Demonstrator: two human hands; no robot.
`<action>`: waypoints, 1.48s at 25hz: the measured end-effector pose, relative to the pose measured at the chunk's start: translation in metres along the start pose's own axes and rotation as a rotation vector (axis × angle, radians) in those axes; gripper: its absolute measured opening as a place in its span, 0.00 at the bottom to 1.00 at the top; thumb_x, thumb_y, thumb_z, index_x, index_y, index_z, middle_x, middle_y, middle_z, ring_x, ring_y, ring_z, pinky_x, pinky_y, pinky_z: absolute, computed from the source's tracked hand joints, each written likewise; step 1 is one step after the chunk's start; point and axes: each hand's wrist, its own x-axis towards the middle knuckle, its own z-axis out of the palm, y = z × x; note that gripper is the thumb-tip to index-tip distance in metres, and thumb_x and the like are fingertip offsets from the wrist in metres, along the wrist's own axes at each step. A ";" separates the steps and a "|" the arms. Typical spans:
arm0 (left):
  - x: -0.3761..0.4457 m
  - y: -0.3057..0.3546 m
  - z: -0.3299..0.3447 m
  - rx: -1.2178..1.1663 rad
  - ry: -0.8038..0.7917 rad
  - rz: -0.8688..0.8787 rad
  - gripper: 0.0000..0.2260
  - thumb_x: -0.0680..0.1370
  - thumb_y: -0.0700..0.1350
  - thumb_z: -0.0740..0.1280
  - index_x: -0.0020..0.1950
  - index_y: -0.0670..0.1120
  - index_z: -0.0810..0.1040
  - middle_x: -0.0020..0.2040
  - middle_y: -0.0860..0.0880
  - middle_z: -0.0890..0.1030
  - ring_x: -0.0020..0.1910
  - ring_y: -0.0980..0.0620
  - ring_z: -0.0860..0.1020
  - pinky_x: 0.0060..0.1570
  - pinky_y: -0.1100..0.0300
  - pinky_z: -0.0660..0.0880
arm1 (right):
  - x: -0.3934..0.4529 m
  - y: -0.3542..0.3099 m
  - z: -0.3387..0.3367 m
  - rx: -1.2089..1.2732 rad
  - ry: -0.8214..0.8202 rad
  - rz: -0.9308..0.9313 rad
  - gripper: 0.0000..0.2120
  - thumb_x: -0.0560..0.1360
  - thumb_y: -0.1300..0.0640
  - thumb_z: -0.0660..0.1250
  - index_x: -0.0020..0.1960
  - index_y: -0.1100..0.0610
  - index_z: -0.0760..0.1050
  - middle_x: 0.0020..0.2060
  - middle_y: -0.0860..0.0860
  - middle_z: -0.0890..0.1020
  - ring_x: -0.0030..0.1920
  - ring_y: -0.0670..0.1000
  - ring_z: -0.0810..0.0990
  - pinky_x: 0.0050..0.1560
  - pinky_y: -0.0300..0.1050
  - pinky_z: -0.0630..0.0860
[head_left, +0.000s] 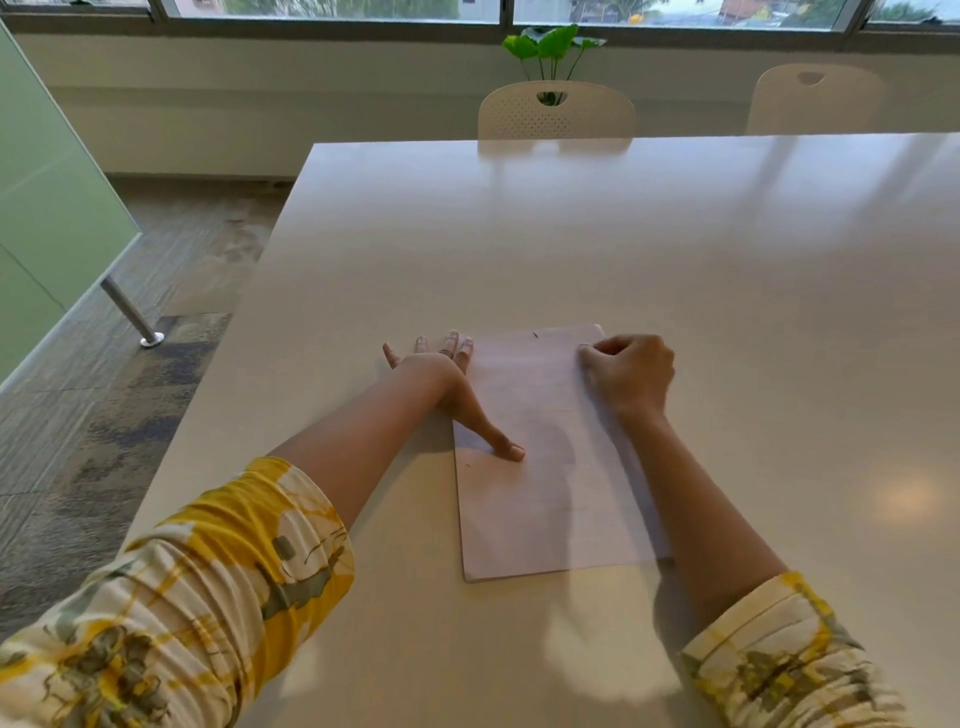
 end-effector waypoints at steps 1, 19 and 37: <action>0.000 0.000 0.001 -0.001 -0.003 0.001 0.76 0.44 0.83 0.66 0.75 0.53 0.24 0.77 0.54 0.25 0.77 0.41 0.29 0.67 0.25 0.32 | 0.007 0.003 -0.006 -0.045 0.018 0.024 0.07 0.68 0.55 0.71 0.37 0.58 0.85 0.35 0.56 0.85 0.41 0.58 0.84 0.48 0.46 0.80; -0.001 0.002 0.002 0.012 0.017 -0.008 0.73 0.50 0.83 0.67 0.75 0.53 0.24 0.78 0.53 0.27 0.77 0.40 0.29 0.67 0.24 0.34 | -0.035 -0.040 0.050 0.005 -0.271 -0.273 0.07 0.71 0.55 0.73 0.36 0.57 0.84 0.33 0.51 0.85 0.36 0.50 0.84 0.40 0.44 0.81; -0.001 -0.001 0.002 -0.020 0.006 -0.004 0.76 0.45 0.83 0.68 0.75 0.54 0.23 0.76 0.54 0.25 0.75 0.40 0.27 0.65 0.24 0.31 | 0.024 -0.016 0.027 -0.014 -0.026 0.013 0.07 0.69 0.55 0.71 0.40 0.58 0.85 0.39 0.56 0.86 0.44 0.58 0.85 0.50 0.43 0.79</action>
